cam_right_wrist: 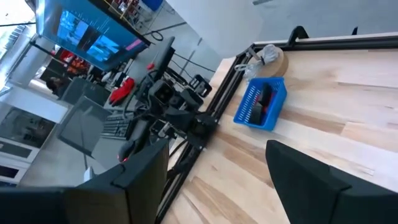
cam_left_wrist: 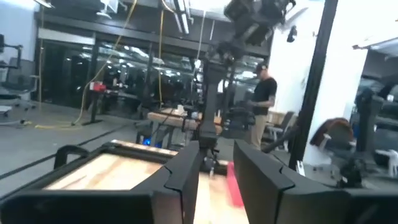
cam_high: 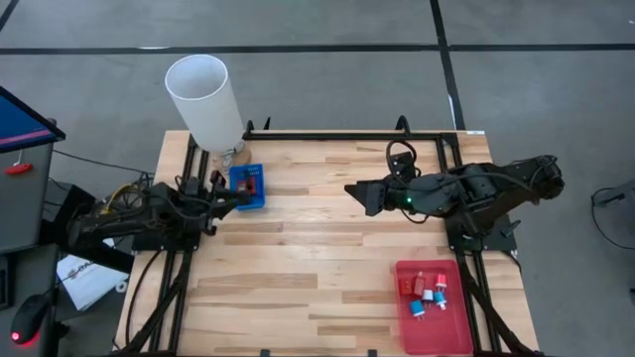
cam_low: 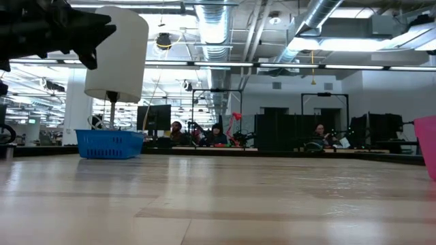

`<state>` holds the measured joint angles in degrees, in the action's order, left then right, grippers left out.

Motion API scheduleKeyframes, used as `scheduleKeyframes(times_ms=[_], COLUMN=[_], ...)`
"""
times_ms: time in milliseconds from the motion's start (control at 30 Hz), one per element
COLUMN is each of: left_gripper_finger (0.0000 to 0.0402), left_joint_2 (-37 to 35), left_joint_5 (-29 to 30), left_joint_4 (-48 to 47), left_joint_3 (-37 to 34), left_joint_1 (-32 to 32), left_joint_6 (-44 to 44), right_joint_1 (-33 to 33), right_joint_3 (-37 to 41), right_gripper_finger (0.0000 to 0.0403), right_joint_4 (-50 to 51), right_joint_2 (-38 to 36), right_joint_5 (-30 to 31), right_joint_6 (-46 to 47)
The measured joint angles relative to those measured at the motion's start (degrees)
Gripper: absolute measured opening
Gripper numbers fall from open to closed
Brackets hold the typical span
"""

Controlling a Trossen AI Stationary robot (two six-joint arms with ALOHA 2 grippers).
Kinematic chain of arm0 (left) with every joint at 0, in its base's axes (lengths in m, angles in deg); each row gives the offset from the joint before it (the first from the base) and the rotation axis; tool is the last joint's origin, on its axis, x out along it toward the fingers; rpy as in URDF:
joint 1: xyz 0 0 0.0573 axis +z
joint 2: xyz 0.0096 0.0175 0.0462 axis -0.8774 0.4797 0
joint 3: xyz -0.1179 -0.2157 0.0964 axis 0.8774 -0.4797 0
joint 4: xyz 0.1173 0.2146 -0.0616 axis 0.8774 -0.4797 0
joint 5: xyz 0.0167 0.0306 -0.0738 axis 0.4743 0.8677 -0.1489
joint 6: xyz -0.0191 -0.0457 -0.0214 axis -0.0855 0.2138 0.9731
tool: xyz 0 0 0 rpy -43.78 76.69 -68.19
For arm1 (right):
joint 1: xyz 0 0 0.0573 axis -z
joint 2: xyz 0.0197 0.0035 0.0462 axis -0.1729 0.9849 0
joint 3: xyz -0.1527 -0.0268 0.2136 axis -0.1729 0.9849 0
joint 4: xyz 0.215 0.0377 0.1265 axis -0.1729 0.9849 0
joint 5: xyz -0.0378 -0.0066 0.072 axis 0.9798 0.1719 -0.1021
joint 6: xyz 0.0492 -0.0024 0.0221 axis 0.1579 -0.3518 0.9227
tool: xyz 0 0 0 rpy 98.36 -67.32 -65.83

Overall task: Pick & Place Office items
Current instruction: Return to Home Position

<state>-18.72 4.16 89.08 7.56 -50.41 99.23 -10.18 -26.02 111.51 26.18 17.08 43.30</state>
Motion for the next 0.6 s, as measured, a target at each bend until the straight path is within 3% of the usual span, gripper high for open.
scheduleKeyframes(times_ms=[600], left_gripper_finger=[0.0050], left_joint_2=[-2.66], left_joint_5=[0.64], left_joint_4=[-16.33], left_joint_3=[-0.62], left_joint_1=[-6.91], left_joint_6=[-6.50], right_joint_1=[-0.10], right_joint_3=[0.02], right_gripper_finger=[0.0260], right_joint_4=[0.17], right_joint_2=[0.73], right_joint_5=[1.41], right_joint_6=[-1.10])
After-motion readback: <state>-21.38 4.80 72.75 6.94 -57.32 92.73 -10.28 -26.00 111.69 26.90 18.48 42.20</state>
